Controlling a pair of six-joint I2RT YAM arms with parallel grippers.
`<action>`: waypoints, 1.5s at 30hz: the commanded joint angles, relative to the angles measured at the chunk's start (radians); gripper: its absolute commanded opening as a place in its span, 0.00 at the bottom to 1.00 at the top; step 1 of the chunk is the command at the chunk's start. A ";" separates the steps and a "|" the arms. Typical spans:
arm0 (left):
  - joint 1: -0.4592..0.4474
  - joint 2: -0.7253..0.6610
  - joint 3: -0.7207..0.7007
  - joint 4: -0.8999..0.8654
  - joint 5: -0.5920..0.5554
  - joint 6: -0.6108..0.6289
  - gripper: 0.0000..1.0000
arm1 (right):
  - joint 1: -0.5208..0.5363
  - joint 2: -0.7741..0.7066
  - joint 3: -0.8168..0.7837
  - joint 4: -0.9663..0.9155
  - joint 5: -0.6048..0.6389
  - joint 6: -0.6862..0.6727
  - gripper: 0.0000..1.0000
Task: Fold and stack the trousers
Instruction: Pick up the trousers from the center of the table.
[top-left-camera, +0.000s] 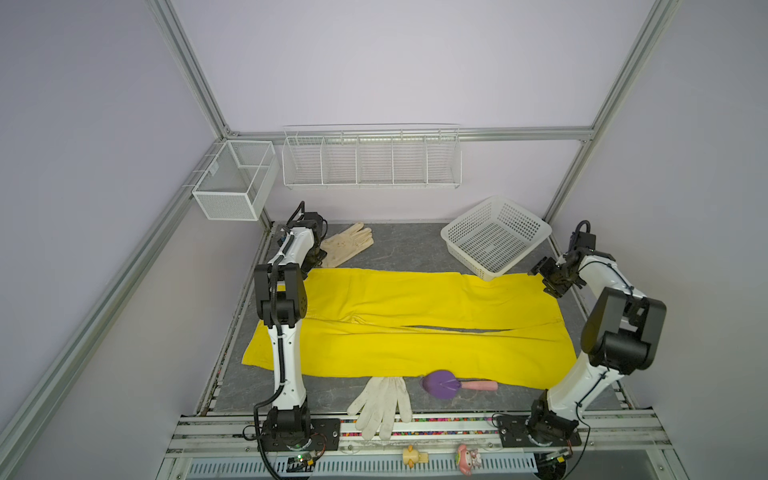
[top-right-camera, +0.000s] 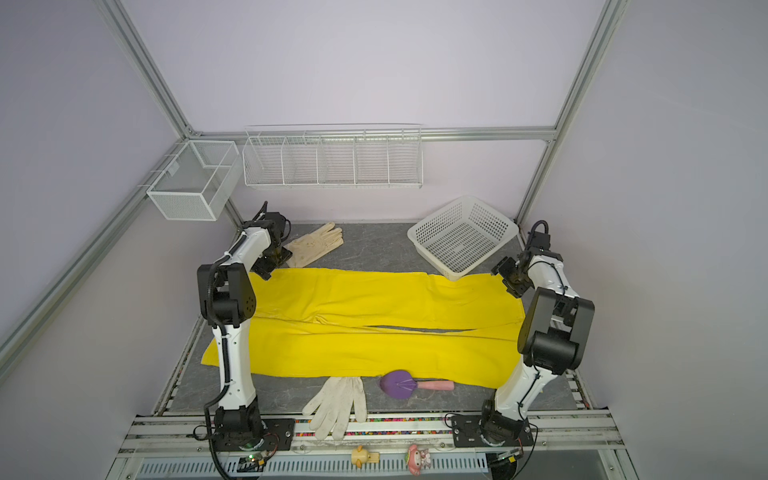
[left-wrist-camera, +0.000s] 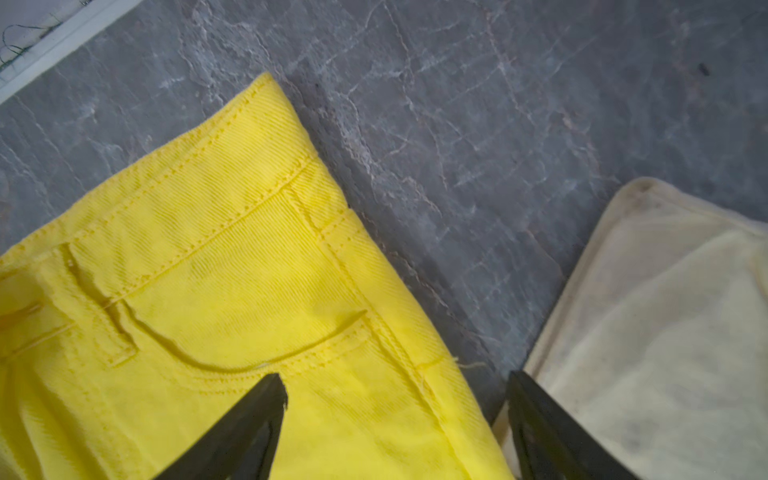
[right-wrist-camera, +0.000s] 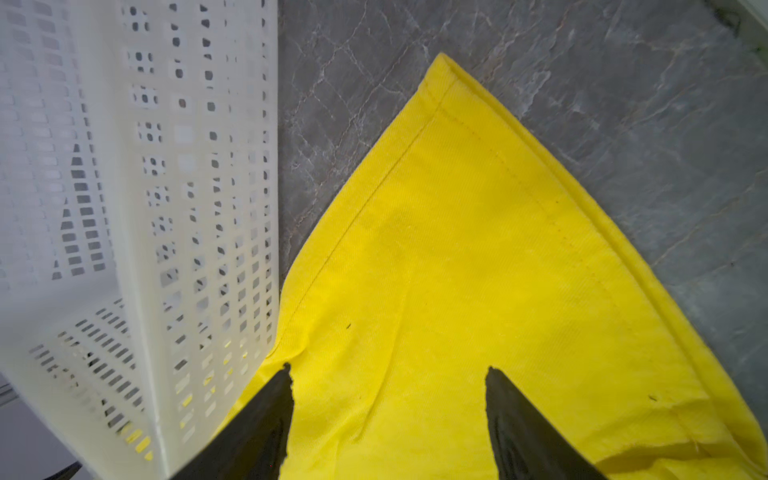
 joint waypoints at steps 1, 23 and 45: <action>0.014 0.026 0.038 -0.064 -0.010 -0.031 0.81 | 0.032 0.053 0.071 -0.060 0.070 0.076 0.75; 0.033 -0.025 0.001 -0.017 0.071 0.056 0.00 | 0.094 0.298 0.324 -0.180 0.329 0.247 0.74; 0.016 -0.479 -0.518 0.156 0.115 0.094 0.00 | 0.100 0.502 0.460 -0.321 0.423 0.227 0.62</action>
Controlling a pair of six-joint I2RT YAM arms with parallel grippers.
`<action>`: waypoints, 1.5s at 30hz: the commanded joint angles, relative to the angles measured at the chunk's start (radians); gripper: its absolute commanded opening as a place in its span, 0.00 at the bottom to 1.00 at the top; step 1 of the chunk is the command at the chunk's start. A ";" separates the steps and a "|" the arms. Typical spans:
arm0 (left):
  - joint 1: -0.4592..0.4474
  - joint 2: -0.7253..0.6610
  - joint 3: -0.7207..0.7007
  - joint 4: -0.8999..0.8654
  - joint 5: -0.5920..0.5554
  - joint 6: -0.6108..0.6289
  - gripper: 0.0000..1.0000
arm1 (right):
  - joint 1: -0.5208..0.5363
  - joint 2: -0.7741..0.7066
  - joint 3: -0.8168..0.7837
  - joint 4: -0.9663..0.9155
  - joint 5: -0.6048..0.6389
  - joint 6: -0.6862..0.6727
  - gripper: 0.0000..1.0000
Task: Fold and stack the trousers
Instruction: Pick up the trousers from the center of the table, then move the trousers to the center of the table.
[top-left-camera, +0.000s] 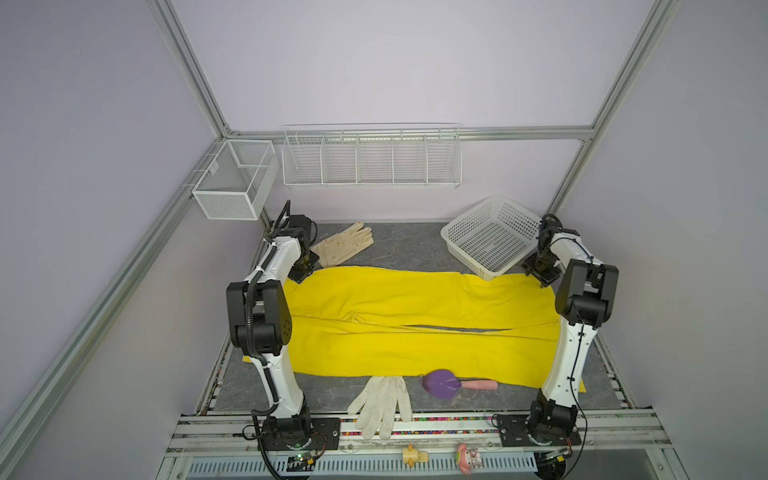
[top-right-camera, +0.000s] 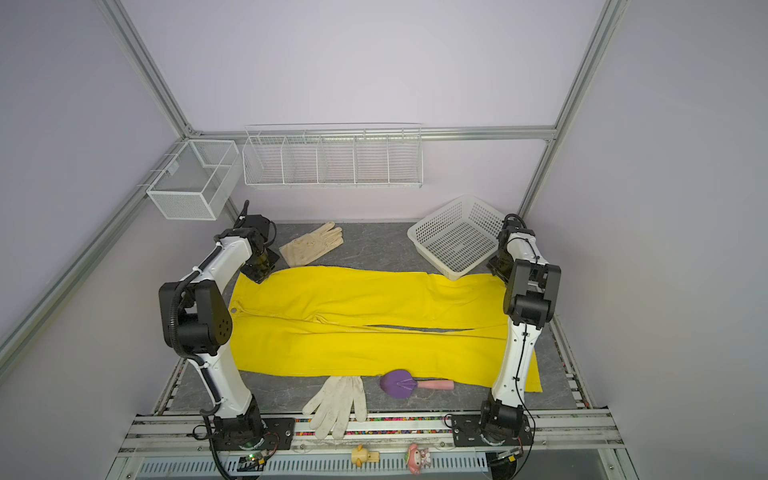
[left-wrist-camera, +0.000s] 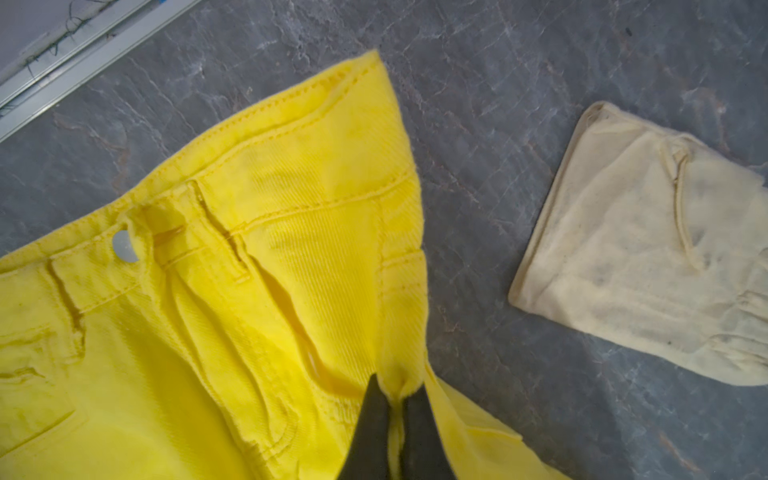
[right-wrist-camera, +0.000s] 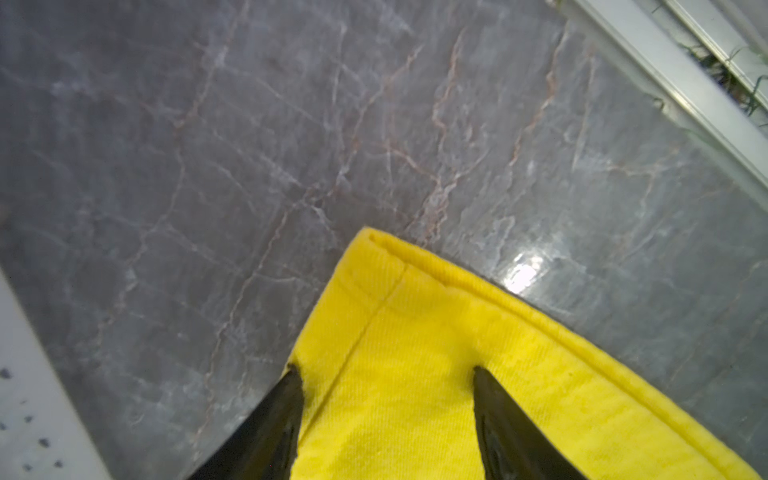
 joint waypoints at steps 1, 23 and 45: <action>-0.003 -0.058 -0.072 0.010 -0.001 0.009 0.00 | 0.005 0.037 -0.043 -0.046 0.032 0.005 0.59; -0.006 -0.289 -0.228 -0.032 0.008 0.067 0.00 | -0.006 -0.291 -0.223 0.105 -0.032 -0.113 0.08; -0.023 -0.571 -0.663 -0.030 0.093 0.054 0.00 | -0.027 -1.115 -1.039 0.069 -0.298 -0.073 0.06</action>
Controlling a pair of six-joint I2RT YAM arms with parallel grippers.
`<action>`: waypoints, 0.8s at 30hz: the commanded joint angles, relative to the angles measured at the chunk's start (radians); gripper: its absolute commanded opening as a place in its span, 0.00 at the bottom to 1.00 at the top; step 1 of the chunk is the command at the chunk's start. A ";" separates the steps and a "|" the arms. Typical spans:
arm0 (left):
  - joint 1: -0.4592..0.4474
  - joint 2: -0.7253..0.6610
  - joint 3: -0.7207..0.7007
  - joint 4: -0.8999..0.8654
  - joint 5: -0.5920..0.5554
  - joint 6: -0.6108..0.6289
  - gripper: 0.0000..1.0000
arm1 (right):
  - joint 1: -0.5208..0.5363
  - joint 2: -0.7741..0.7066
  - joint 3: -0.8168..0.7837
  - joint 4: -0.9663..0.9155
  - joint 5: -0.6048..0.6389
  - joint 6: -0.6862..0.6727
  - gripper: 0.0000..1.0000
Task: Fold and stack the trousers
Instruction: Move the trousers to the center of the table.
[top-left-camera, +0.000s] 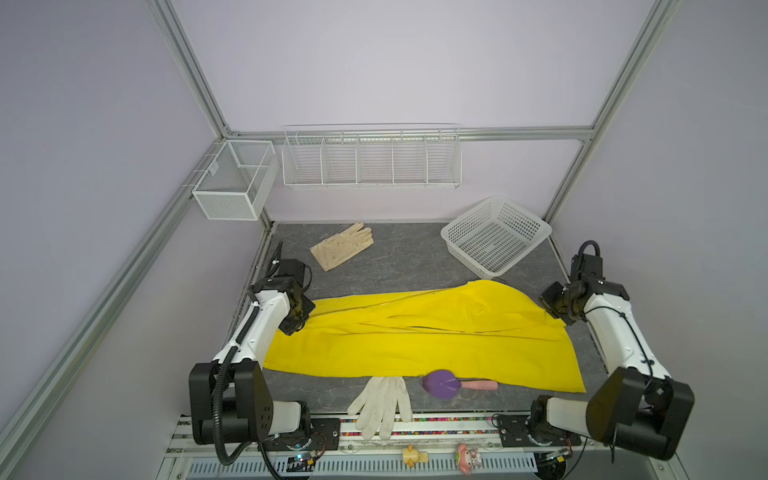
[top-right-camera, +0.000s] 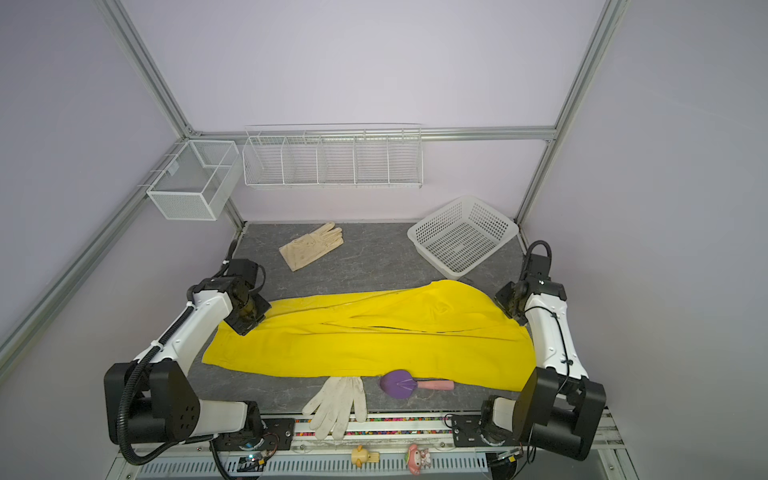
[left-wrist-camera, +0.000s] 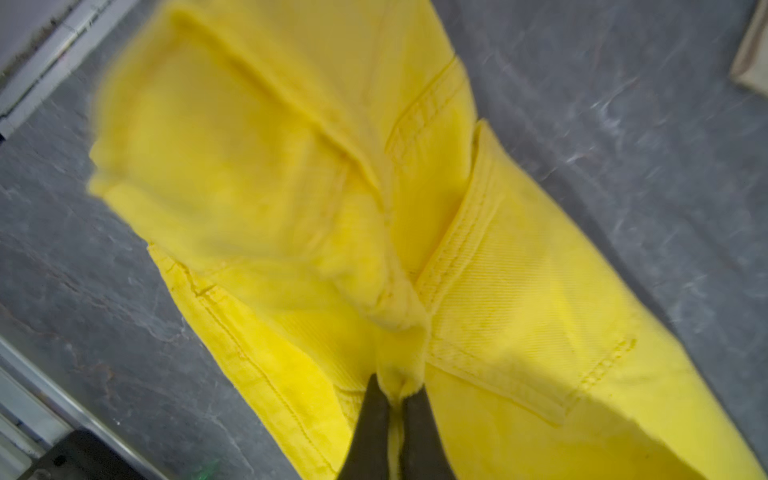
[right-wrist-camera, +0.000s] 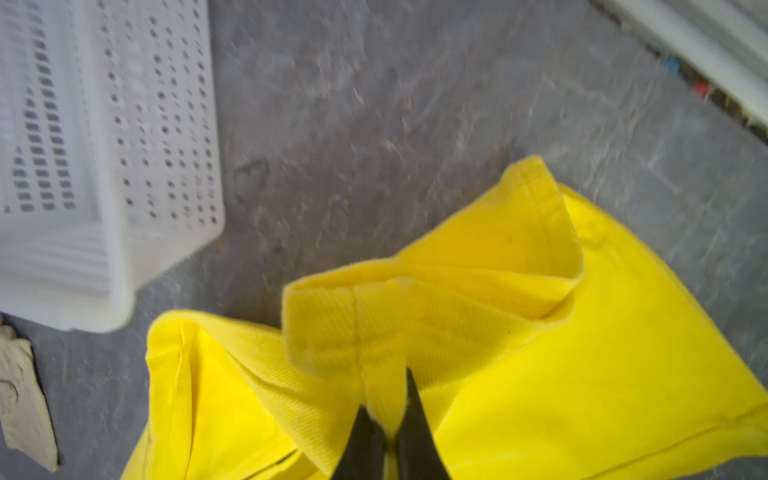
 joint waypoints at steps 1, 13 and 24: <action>-0.017 -0.012 -0.059 0.018 0.038 -0.025 0.00 | 0.024 -0.067 -0.132 -0.053 -0.073 0.043 0.06; -0.027 0.133 -0.185 0.224 0.071 -0.019 0.00 | 0.055 0.033 -0.348 0.135 -0.060 0.046 0.06; -0.028 0.295 -0.065 0.316 0.087 0.014 0.00 | 0.042 0.306 -0.164 0.278 0.038 -0.046 0.06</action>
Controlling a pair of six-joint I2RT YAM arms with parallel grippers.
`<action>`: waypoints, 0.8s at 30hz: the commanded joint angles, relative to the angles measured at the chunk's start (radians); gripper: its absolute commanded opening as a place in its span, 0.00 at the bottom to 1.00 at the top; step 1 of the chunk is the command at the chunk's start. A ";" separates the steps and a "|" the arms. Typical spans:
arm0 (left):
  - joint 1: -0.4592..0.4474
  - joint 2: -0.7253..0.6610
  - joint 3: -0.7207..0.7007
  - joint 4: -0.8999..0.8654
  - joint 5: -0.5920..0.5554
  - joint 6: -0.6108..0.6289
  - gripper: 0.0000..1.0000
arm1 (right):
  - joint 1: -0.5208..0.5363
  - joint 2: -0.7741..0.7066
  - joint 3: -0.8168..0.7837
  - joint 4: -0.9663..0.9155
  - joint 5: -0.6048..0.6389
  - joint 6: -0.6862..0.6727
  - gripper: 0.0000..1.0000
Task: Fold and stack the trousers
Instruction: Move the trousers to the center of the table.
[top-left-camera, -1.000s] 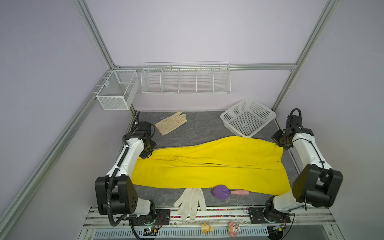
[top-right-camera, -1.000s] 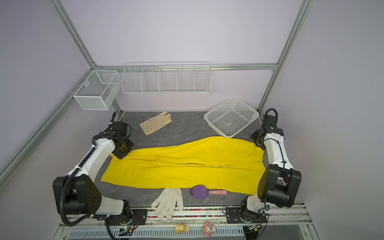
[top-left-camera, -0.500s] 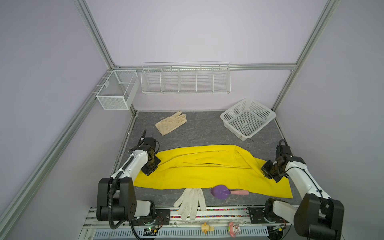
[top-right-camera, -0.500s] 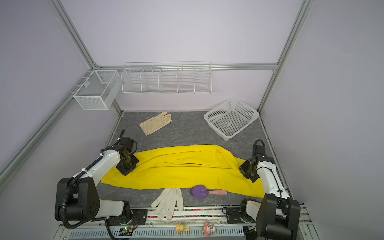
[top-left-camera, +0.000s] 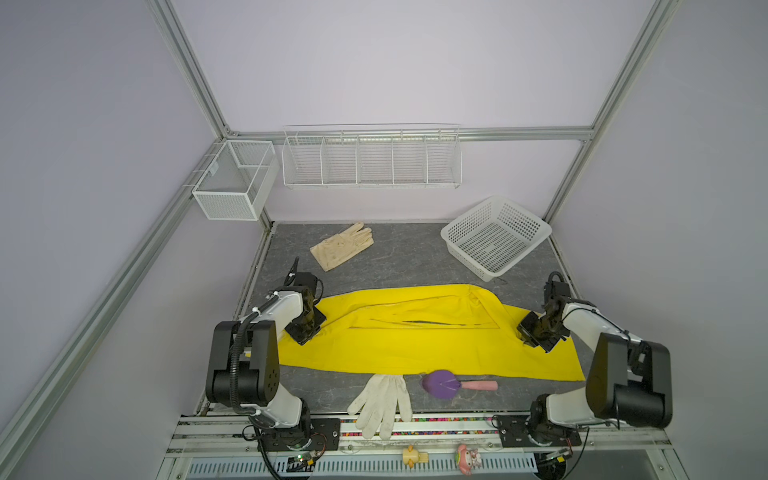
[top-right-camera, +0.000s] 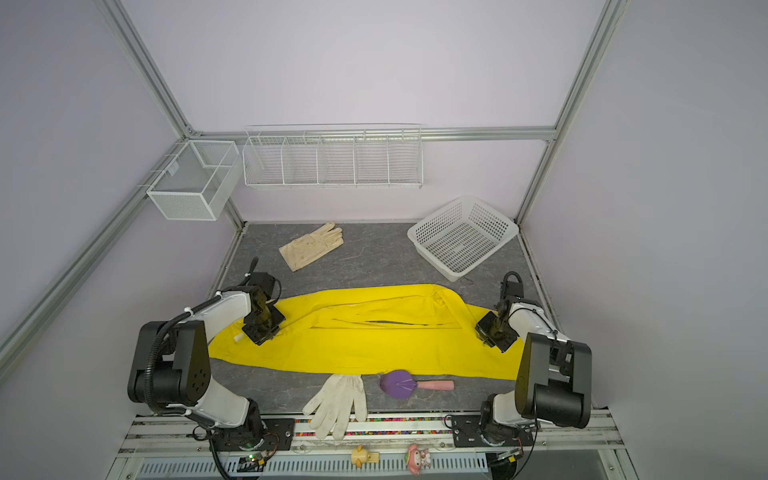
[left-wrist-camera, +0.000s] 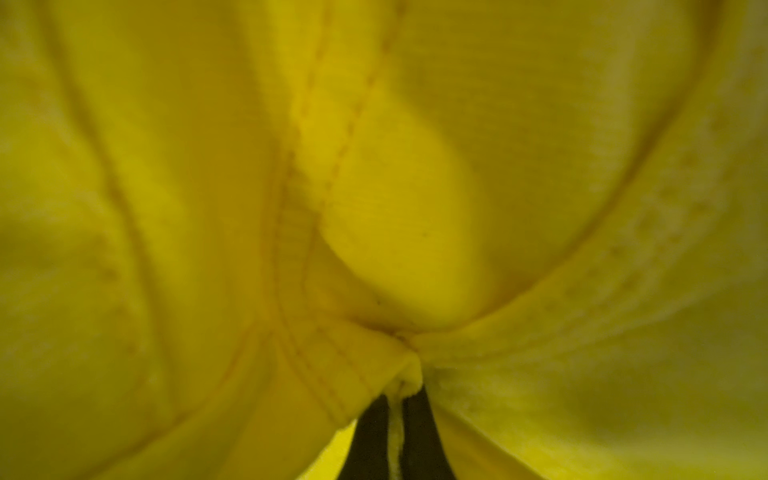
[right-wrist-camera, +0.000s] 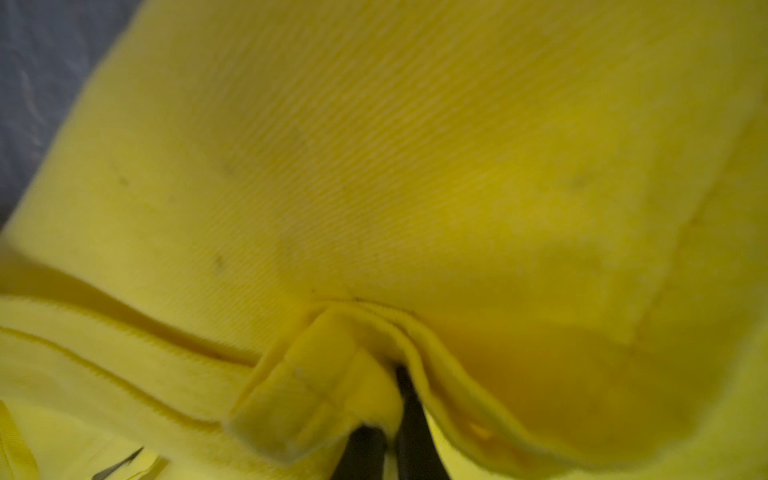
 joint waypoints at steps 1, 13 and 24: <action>-0.005 0.069 0.013 0.090 0.028 0.011 0.00 | -0.010 0.081 0.020 0.097 0.083 -0.037 0.06; -0.005 0.025 0.206 -0.072 -0.017 0.077 0.00 | -0.069 0.012 0.201 0.021 0.025 -0.133 0.06; 0.064 -0.048 0.478 -0.266 -0.206 0.255 0.00 | -0.261 -0.091 0.344 -0.056 -0.041 -0.186 0.06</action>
